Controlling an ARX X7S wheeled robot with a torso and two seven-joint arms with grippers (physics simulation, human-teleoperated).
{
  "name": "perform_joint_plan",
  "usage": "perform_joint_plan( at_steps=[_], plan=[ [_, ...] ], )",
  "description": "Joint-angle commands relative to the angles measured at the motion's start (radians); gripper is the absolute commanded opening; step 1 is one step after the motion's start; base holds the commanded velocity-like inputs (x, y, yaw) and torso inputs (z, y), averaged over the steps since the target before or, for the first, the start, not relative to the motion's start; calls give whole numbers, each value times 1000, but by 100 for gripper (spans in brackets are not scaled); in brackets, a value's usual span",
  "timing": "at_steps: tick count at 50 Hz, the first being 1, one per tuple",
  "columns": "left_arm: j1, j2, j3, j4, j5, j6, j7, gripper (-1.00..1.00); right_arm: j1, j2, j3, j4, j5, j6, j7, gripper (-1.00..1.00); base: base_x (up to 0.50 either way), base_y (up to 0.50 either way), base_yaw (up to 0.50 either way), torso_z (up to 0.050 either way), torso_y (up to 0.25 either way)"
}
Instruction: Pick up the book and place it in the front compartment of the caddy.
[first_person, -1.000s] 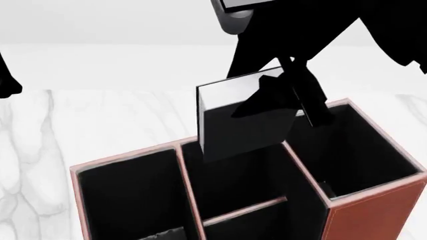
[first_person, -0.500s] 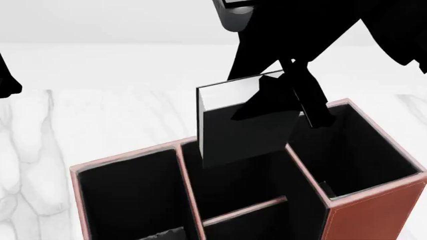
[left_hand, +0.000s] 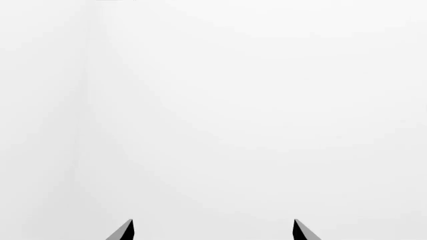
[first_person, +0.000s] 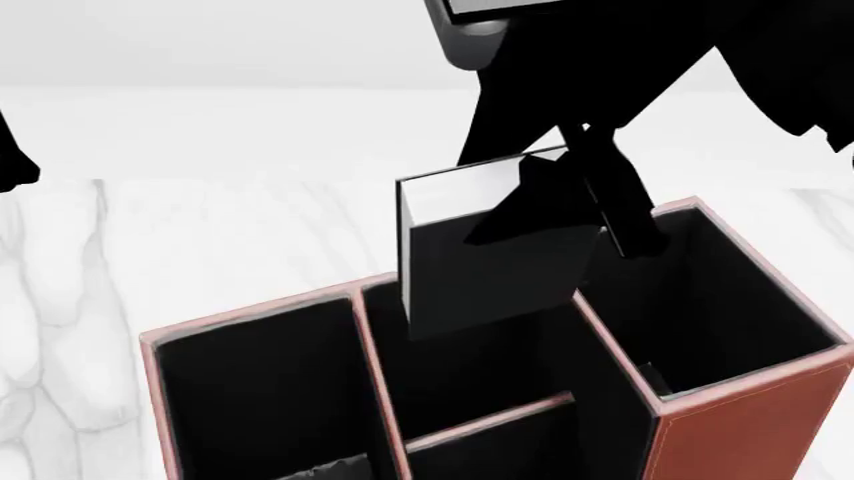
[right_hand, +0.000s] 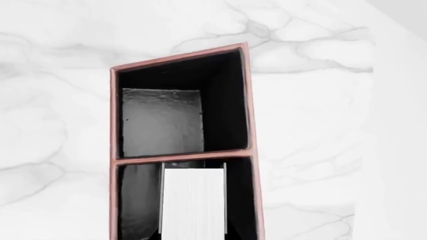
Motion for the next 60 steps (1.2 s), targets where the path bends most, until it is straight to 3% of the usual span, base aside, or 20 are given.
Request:
perform_joint_plan(
  at_steps=[1,17,26,37,51,60],
  plan=[
    [-12,-6,-13,15,-24,-13,-4,100,-38,-63,-6,156,22,-129,-20,-100,0,0,0,0,0],
    [-19,-2,-10,4,-32,-10,-2,100,-103,-125,-199,309,216,-285,-22,-100,0,0,0,1,1],
    [-14,-2,-7,-1,-30,-5,-2,100,-136,-134,-209,317,234,-300,-20,-100,0,0,0,0,1],
    [-11,-1,-5,1,-32,-2,-4,100,-185,-138,-21,317,75,-281,-2,-100,0,0,0,0,1],
    [-4,-3,-5,0,-34,6,-5,100,-245,-150,394,317,-296,-224,-18,-100,0,0,0,1,1],
    [-7,-7,-7,0,-37,5,-7,100,-275,-150,464,317,-370,-202,-21,-100,0,0,0,0,1]
  ],
)
